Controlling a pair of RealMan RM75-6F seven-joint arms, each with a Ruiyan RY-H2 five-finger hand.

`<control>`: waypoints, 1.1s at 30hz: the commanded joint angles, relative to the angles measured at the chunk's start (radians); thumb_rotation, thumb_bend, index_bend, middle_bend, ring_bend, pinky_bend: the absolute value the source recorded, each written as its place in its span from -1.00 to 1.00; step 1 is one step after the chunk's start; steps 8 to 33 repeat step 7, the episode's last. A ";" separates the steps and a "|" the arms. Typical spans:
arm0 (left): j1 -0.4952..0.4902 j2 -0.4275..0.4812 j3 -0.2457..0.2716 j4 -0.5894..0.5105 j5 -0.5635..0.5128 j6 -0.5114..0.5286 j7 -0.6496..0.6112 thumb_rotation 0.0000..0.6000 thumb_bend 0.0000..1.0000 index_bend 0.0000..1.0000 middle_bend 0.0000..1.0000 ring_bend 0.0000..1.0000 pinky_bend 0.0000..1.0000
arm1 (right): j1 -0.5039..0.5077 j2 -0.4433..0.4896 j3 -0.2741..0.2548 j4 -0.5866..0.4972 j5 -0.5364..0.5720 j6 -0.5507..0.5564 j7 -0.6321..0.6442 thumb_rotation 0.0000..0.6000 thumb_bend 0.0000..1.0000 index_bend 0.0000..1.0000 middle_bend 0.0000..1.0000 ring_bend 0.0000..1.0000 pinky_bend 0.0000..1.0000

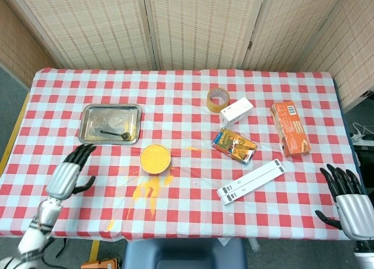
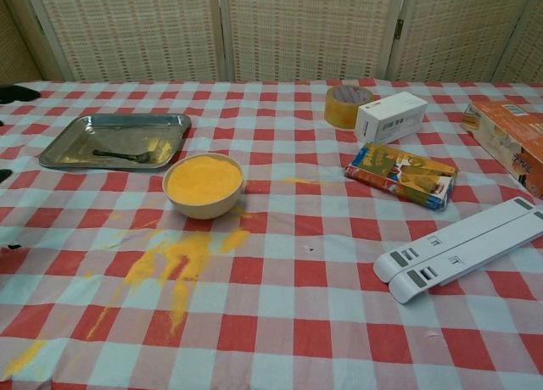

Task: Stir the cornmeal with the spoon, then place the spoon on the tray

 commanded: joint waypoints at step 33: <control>0.276 0.068 0.088 -0.016 0.093 0.263 0.189 1.00 -0.18 -1.00 -1.00 -1.00 -0.81 | 0.003 -0.010 -0.008 -0.005 -0.005 -0.016 -0.031 1.00 -0.89 -1.00 -1.00 -1.00 -1.00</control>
